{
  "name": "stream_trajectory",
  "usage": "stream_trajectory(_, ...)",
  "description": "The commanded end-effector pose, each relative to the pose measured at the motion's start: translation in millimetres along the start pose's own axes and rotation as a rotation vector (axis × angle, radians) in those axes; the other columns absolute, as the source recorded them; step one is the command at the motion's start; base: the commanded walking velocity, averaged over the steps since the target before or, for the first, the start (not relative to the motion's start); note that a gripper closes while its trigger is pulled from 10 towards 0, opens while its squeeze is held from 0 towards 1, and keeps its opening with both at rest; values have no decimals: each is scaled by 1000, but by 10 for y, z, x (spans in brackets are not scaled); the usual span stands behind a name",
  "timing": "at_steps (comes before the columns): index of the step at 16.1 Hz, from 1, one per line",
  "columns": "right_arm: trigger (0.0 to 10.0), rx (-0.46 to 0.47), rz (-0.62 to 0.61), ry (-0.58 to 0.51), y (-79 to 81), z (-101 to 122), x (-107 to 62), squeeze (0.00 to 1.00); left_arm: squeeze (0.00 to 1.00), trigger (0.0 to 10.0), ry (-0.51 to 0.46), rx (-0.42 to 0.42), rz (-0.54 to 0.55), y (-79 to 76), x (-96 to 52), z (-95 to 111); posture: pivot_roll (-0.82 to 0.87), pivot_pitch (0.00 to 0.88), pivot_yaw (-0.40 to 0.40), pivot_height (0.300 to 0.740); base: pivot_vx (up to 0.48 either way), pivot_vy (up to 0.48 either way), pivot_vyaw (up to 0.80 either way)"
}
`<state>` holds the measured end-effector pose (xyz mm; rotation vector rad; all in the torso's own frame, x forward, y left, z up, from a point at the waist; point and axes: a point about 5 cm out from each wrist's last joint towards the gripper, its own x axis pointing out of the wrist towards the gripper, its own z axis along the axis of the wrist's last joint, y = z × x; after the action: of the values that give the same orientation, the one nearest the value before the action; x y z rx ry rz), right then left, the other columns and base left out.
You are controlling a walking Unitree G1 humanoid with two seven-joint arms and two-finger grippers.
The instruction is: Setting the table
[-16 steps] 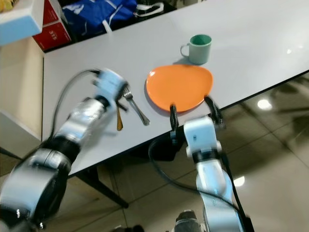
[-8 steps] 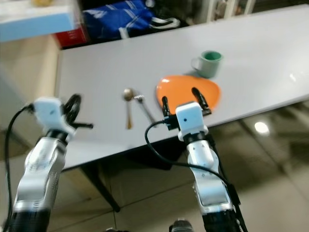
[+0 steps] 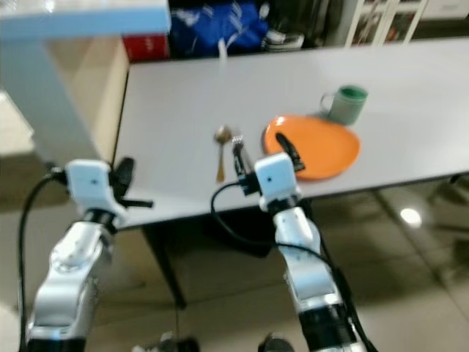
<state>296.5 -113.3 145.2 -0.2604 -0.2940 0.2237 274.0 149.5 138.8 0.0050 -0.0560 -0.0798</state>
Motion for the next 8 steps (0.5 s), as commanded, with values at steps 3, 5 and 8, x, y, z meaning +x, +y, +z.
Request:
stream_trajectory(3, 10000, 8, -12, 2, -2, -29, -52, 0, 0, 10000, 23, 52, -20, -21, 78, 25, -113, 0, 86, 740, -129, 96, 0)
stream_trajectory(5, 10000, 4, -10, 16, 6, -48, -59, 0, 0, 10000, 34, 40, -20, -23, 95, 20, -114, 0, 89, 740, 0, 0, 0)
stream_trajectory(8, 10000, 13, -2, 12, 23, -53, -81, 0, 0, 10000, 95, 48, -5, -15, 140, -54, -122, 0, 97, 740, 0, 0, 0)
